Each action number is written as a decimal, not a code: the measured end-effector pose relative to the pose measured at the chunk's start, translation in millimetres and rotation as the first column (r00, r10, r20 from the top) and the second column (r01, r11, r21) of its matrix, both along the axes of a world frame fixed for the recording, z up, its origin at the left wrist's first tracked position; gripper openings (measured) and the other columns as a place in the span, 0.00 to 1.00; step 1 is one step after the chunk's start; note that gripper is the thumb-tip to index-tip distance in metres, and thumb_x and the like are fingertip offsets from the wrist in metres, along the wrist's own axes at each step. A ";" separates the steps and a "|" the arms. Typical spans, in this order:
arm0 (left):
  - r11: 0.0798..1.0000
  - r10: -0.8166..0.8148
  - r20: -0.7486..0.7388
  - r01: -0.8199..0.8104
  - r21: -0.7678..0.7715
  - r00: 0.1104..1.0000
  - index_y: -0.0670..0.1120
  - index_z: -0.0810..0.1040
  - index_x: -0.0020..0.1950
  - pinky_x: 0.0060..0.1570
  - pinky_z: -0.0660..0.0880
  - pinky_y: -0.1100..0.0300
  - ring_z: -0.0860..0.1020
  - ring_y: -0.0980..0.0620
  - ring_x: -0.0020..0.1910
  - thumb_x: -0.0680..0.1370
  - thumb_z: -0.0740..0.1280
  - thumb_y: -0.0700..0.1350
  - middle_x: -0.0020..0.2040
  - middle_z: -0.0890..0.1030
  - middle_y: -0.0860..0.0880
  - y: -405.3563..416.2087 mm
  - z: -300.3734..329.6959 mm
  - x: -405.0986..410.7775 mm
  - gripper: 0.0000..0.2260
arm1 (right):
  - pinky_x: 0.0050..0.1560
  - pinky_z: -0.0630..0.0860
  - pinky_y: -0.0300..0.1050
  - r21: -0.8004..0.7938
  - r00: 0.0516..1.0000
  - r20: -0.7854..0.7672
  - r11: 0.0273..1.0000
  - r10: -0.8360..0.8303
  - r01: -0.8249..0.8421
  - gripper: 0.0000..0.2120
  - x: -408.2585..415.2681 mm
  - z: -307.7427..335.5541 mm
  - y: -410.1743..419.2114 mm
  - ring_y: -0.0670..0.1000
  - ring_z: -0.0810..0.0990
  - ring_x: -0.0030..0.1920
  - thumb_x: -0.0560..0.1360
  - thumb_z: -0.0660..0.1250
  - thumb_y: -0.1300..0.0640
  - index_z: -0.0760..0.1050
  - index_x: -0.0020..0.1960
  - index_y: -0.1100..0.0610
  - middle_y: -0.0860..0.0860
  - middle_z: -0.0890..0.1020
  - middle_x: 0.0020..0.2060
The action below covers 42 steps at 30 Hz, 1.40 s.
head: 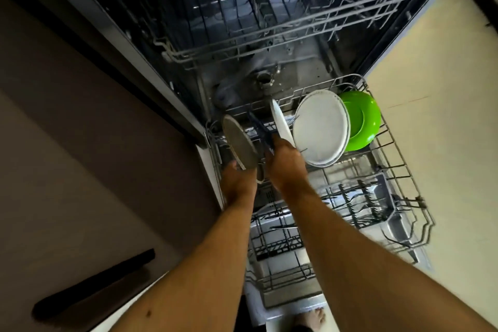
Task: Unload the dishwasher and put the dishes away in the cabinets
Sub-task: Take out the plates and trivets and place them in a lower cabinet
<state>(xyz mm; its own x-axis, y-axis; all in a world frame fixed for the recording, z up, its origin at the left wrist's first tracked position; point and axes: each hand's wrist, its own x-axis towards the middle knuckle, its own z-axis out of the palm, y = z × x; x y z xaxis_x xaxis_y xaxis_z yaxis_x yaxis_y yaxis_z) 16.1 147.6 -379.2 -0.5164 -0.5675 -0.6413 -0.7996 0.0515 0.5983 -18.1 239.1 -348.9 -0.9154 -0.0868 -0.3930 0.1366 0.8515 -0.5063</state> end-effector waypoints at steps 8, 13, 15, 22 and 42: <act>0.989 -0.082 0.137 0.097 -0.109 0.987 0.44 0.78 0.59 0.25 0.62 0.66 0.77 0.49 0.46 0.78 0.70 0.49 0.54 0.82 0.47 3.0 -18.1 -23.4 0.14 | 0.54 0.76 0.49 0.154 0.978 -0.094 0.974 0.185 -0.169 0.17 -11.6 -23.3 -3.2 0.57 0.79 0.58 0.81 0.62 0.52 0.70 0.66 0.57 0.56 0.80 0.57; 0.979 -0.122 0.206 0.153 -0.138 0.971 0.42 0.77 0.61 0.38 0.69 0.61 0.80 0.44 0.53 0.81 0.65 0.46 0.59 0.81 0.42 -3.4 -24.0 -30.8 0.12 | 0.56 0.79 0.52 0.183 0.979 0.018 0.962 0.204 -0.204 0.15 -17.5 -36.2 -6.3 0.58 0.82 0.55 0.80 0.64 0.54 0.70 0.65 0.59 0.58 0.81 0.54; 0.964 -0.147 0.227 0.191 -0.184 0.963 0.40 0.77 0.61 0.44 0.69 0.58 0.78 0.42 0.60 0.81 0.64 0.44 0.61 0.80 0.41 -4.6 -19.0 -33.2 0.12 | 0.57 0.79 0.51 0.225 0.977 0.038 0.951 0.210 -0.213 0.14 -21.8 -38.9 -6.0 0.57 0.81 0.55 0.80 0.65 0.56 0.72 0.63 0.59 0.58 0.81 0.55; 0.943 -0.225 0.208 0.266 -0.198 0.952 0.42 0.78 0.49 0.27 0.65 0.67 0.79 0.49 0.42 0.81 0.63 0.45 0.47 0.81 0.46 8.0 30.0 11.4 0.08 | 0.51 0.80 0.50 0.286 0.984 -0.041 0.946 0.175 -0.156 0.09 2.8 -5.4 2.4 0.57 0.82 0.52 0.82 0.61 0.57 0.74 0.60 0.57 0.57 0.82 0.51; 0.806 -0.522 0.018 0.500 -0.317 0.853 0.46 0.78 0.49 0.46 0.77 0.55 0.78 0.46 0.43 0.79 0.62 0.51 0.49 0.82 0.44 46.1 294.9 201.3 0.10 | 0.46 0.83 0.55 -0.225 0.944 -0.050 0.924 -0.327 0.308 0.09 179.5 242.4 87.6 0.55 0.83 0.42 0.76 0.65 0.54 0.78 0.54 0.53 0.53 0.83 0.42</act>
<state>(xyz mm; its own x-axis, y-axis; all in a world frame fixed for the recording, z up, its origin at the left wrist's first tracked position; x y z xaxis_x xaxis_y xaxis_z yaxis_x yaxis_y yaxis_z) 217.3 193.8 -84.2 -0.8208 -0.3667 -0.4379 -0.5659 0.6261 0.5364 161.3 326.7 -106.5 -0.9378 0.1414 -0.3170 0.3305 0.6426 -0.6913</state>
